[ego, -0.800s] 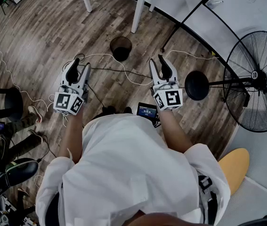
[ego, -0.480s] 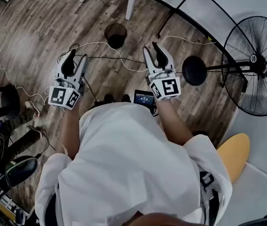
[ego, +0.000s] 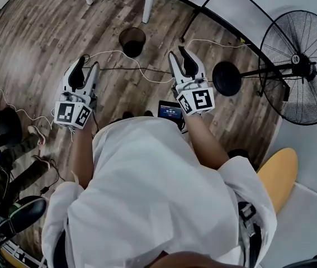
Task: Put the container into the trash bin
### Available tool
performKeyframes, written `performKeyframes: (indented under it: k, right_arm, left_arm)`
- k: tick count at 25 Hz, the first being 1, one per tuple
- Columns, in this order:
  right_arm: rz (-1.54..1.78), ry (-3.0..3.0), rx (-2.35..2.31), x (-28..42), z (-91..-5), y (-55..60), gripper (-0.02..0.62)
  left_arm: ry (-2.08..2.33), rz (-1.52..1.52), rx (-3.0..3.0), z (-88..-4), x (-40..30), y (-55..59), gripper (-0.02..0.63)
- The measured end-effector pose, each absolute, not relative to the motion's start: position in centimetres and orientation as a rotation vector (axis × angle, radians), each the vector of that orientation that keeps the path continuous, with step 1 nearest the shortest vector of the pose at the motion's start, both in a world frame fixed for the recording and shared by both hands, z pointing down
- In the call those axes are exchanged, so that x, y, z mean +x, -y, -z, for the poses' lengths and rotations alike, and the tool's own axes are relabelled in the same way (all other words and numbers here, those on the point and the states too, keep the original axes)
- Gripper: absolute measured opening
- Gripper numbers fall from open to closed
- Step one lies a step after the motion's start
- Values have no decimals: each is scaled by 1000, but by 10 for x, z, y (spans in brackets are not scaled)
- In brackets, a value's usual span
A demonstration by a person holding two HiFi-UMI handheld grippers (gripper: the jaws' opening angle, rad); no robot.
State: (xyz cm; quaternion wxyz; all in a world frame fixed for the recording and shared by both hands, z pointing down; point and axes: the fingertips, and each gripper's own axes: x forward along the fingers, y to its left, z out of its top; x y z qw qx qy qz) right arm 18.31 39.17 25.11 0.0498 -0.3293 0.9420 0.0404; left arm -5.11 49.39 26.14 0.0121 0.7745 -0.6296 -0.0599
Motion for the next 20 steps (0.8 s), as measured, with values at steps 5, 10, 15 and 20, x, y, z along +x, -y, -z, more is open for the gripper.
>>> performKeyframes:
  k: [5, 10, 15, 20]
  right_arm:
    - [-125, -2849, -1041, 181, -250, -396, 149]
    - [-124, -2845, -1053, 174, -254, -402, 147]
    - [-104, -2838, -1072, 159, -262, -405, 147]
    - [-101, -2841, -1072, 141, -262, -404, 146]
  left_arm:
    - [1953, 212, 2423, -262, -58, -494, 196]
    - [1934, 218, 2431, -266, -70, -498, 196]
    - [1876, 229, 2463, -275, -81, -499, 196]
    - [1843, 244, 2465, -280, -97, -493, 196]
